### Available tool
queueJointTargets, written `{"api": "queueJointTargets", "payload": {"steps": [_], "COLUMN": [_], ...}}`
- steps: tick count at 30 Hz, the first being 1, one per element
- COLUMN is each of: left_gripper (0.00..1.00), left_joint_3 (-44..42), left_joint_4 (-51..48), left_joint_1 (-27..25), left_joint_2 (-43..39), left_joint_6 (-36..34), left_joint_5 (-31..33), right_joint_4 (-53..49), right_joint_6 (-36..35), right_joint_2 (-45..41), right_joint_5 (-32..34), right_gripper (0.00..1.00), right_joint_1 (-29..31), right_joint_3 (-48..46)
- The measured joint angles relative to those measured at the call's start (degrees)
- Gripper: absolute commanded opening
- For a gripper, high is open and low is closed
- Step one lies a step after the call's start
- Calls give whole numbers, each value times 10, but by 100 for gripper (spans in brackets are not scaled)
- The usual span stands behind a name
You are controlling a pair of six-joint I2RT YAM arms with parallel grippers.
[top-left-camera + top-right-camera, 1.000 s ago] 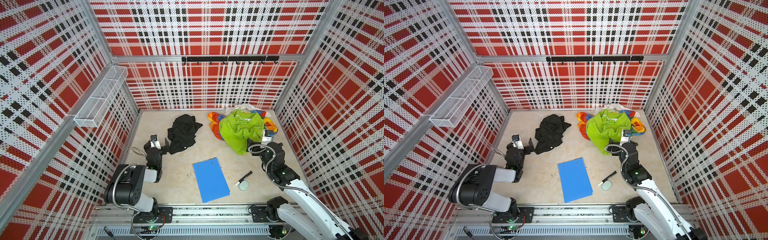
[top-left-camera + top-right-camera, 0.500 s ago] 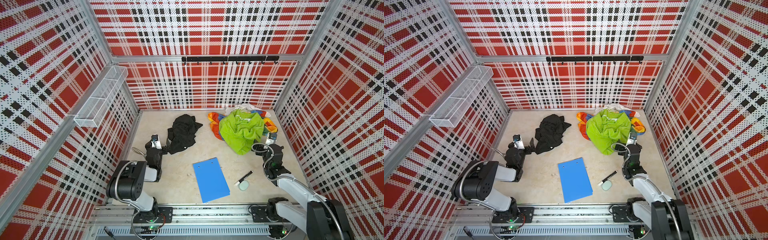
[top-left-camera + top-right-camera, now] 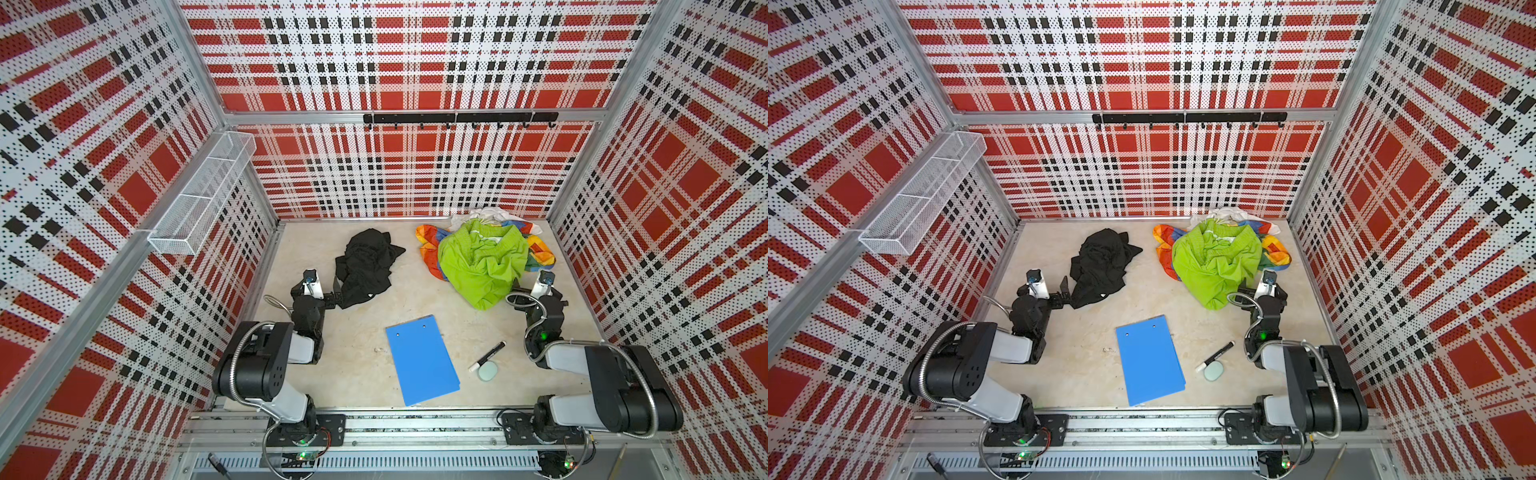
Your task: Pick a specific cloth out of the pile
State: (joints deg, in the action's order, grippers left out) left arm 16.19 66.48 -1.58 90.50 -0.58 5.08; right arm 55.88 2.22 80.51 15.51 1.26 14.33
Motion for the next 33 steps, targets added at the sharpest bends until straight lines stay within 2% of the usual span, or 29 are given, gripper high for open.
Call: {"api": "queueJointTargets", "payload": {"steps": [3, 7, 20, 28, 33], "left_gripper": [99, 99, 99, 99, 99], "left_joint_3": [0, 0, 0, 0, 0], "left_joint_4": [0, -1, -5, -5, -5], "left_joint_1": [16, 25, 28, 37, 38], "left_joint_2": [0, 0, 0, 0, 0], "left_joint_6": [-1, 1, 10, 9, 9], "left_joint_5": [-48, -73, -66, -118, -126], "right_joint_4": [45, 113, 121, 161, 133], "right_joint_6": [-3, -2, -3, -21, -31], "right_joint_2": [29, 77, 83, 83, 84], "right_joint_5": [-12, -48, -87, -146, -170], "right_gripper": [100, 100, 100, 100, 100], "right_joint_1": [-6, -24, -30, -30, -30], "right_joint_3": [-5, -19, -12, -28, -6]}}
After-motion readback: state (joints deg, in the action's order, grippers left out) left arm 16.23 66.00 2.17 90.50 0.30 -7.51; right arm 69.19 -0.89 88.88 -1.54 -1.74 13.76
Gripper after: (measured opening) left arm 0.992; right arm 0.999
